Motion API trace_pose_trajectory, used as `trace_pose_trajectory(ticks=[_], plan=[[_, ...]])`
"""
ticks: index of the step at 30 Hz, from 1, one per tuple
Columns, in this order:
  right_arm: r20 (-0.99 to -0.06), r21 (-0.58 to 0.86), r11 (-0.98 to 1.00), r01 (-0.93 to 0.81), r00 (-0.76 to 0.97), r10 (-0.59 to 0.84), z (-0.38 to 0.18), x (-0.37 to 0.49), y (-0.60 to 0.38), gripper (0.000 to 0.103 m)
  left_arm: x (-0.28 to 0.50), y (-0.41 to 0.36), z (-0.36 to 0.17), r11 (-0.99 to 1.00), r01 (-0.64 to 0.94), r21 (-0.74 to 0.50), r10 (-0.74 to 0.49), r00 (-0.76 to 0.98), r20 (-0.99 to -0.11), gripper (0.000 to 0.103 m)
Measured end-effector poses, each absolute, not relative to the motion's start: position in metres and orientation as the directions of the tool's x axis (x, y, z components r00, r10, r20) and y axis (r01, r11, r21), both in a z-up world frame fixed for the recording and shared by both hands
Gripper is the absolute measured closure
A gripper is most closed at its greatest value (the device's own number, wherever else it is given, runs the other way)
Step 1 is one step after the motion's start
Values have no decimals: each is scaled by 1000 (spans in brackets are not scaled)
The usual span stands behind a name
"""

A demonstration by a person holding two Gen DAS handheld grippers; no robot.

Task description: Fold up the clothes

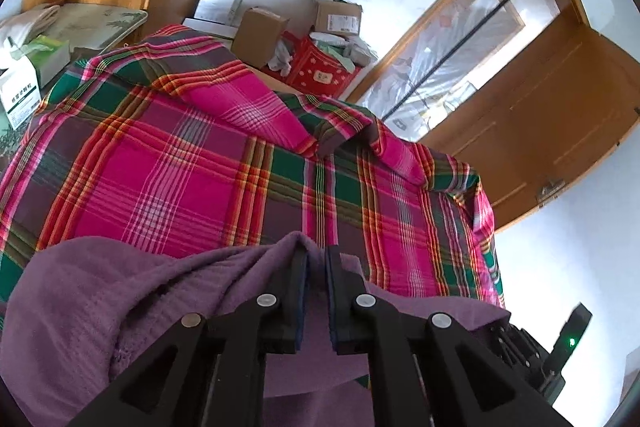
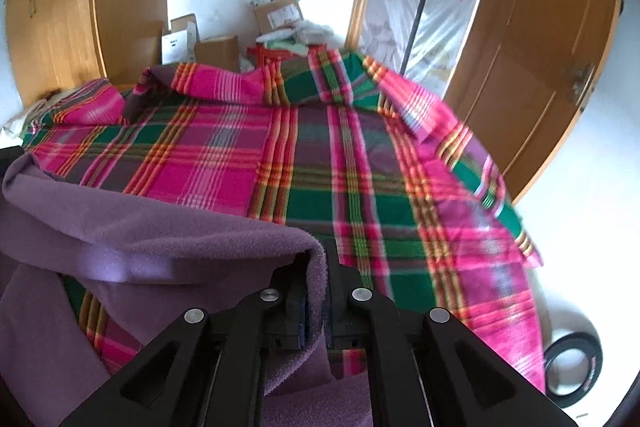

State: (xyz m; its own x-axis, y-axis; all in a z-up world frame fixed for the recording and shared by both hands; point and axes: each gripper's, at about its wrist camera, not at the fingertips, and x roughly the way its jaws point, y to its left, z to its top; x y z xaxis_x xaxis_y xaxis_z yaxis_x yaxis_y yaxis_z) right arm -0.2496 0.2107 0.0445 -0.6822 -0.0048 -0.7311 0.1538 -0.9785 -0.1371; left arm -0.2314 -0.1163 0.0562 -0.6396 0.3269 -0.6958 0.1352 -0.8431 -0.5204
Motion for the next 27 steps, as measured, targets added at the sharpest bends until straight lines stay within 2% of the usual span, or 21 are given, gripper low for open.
trace_pose_trajectory(ticks=[1,5,14,20,27], plan=[[-733,-130,-981,145,-681,-3,44,-248,213,89,-228,-116,59,-849,125,-514,325,-643,-694,86],[-730,-118,-985,125,-683,1,51,-238,221,80,-208,-122,73,-861,85,-501,329,-657,-678,77],[-697,-48,-986,157,-712,-80,83,-180,238,80,-139,-163,95,-862,124,-492,281,-690,-666,76],[-657,5,-967,254,-728,-195,108,-118,241,80,-80,-195,93,-858,184,-479,225,-704,-674,75],[-677,88,-914,395,-650,-346,103,-54,214,77,-23,-206,75,-889,211,-407,162,-686,-710,72]])
